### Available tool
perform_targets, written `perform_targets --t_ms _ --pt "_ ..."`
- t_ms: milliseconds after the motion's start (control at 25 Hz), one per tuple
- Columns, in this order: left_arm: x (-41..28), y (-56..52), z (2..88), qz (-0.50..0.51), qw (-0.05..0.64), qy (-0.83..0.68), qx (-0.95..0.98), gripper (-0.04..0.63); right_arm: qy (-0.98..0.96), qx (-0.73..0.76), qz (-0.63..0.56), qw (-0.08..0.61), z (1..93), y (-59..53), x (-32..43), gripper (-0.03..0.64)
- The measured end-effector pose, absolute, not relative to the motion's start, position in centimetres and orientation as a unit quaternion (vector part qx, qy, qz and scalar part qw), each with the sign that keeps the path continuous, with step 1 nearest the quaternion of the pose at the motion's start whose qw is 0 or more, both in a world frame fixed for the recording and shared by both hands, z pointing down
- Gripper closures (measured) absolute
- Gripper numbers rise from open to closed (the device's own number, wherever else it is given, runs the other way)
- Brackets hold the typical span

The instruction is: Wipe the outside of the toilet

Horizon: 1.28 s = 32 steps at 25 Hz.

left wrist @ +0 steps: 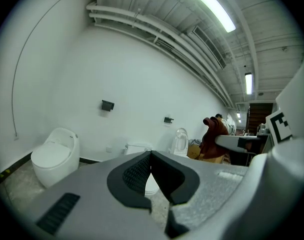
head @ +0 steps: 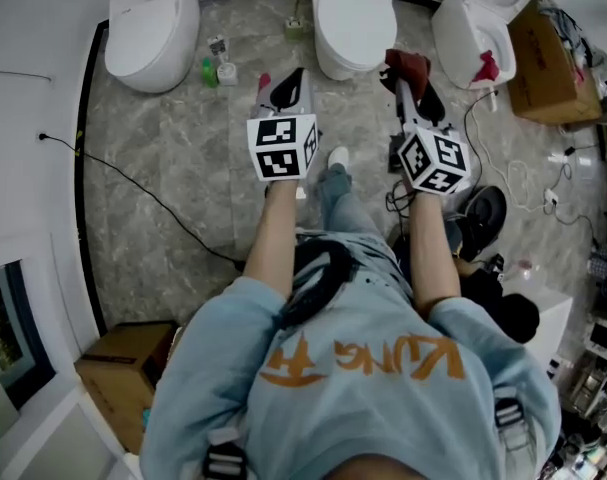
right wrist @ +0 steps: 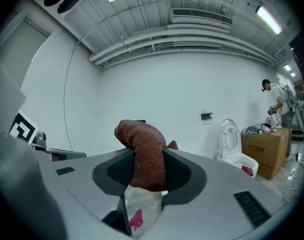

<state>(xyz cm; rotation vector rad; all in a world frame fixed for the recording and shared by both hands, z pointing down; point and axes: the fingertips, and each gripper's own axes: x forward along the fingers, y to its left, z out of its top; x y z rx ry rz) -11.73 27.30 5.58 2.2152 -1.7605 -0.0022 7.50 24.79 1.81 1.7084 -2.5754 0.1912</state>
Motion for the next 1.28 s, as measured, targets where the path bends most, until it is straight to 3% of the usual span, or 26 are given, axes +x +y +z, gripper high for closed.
perform_targets --t_ms 920,1280 --pt "-2.0 1.7 14.4 0.101 0.203 -0.588 0.776 0.597 -0.797 0.574 0.184 0.032 13.4 -3.0 17.1 0.463" --pt "-7.2 -2.2 21.7 0.119 0.245 -0.585 0.764 0.597 -0.804 0.549 0.211 0.084 21.2 -6.5 11.1 0.463"
